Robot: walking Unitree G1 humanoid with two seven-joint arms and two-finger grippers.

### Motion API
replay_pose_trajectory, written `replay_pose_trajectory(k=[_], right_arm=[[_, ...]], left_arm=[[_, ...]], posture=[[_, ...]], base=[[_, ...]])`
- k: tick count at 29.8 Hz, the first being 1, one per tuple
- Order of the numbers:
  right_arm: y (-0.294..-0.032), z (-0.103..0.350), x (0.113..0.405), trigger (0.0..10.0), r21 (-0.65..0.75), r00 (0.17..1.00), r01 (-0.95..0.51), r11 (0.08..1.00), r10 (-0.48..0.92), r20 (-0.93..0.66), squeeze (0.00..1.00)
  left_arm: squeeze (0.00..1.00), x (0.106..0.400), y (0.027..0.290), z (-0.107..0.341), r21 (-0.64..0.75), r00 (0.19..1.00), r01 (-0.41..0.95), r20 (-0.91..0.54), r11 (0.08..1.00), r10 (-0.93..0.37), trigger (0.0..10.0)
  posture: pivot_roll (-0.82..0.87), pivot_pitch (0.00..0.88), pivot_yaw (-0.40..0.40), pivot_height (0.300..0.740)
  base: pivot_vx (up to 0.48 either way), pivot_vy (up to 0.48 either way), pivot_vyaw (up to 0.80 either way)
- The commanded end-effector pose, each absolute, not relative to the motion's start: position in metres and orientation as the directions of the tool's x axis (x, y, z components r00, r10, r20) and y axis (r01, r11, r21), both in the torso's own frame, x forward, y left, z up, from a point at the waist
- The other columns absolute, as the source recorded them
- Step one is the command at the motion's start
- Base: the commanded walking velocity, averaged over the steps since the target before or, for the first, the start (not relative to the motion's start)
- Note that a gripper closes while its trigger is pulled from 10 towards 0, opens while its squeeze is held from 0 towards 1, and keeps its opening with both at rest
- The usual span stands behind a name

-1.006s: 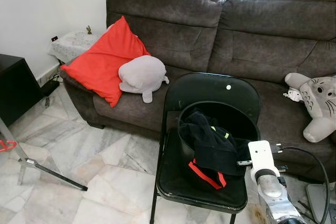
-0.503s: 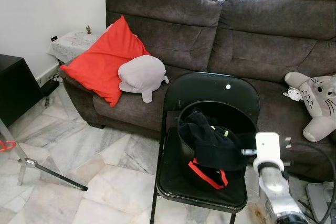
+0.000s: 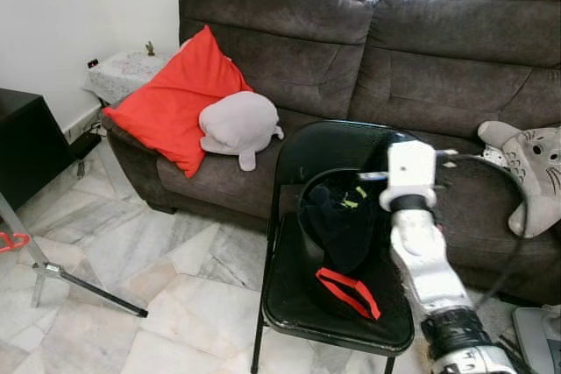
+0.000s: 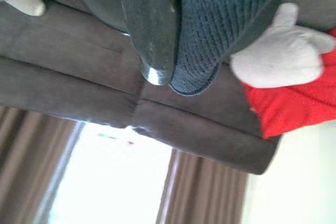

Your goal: Hang hanger

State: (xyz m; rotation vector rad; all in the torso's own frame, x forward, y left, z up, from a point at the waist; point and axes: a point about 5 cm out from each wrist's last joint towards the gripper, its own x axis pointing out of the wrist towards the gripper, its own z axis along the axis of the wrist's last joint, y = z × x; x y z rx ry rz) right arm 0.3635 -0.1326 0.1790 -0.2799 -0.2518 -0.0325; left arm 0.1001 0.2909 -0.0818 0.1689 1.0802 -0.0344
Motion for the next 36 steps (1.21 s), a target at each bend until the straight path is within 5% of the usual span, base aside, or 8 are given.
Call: replay_pose_trajectory(k=[1, 11, 19, 32, 36], right_arm=[[-0.123, 0.184, 0.364, 10.0, -0.286, 0.970, 0.043, 0.957, 0.028, 0.240, 0.00], [-0.146, 0.151, 0.359, 10.0, -0.193, 0.992, 0.123, 0.974, -0.113, 0.060, 0.00], [-0.144, 0.154, 0.361, 10.0, -0.190, 0.994, 0.102, 0.976, -0.093, 0.053, 0.00], [-0.126, 0.171, 0.362, 10.0, -0.383, 0.984, 0.086, 0.920, -0.019, 0.177, 0.00], [-0.110, 0.195, 0.363, 10.0, -0.612, 0.942, 0.147, 0.777, 0.079, 0.326, 0.00]], left_arm=[[0.00, 0.095, 0.294, -0.082, 0.136, 0.447, 0.132, -0.892, 0.982, 0.064, 10.0], [0.00, 0.094, 0.295, -0.082, 0.138, 0.443, 0.133, -0.894, 0.982, 0.066, 10.0], [0.00, 0.094, 0.295, -0.082, 0.136, 0.441, 0.137, -0.895, 0.981, 0.063, 10.0], [0.00, 0.095, 0.294, -0.082, 0.138, 0.442, 0.131, -0.894, 0.982, 0.067, 10.0], [0.00, 0.095, 0.294, -0.082, 0.137, 0.441, 0.132, -0.895, 0.982, 0.065, 10.0]], posture=[[0.00, 0.000, 0.000, 0.740], [-0.01, 0.000, 0.001, 0.740], [-0.01, 0.000, 0.002, 0.740], [0.00, 0.000, -0.004, 0.740], [0.00, 0.000, -0.003, 0.740]], base=[[0.000, 0.000, 0.00], [0.000, 0.000, 0.00], [0.000, 0.000, 0.00], [0.000, 0.000, 0.62], [0.000, 0.000, 0.80]])
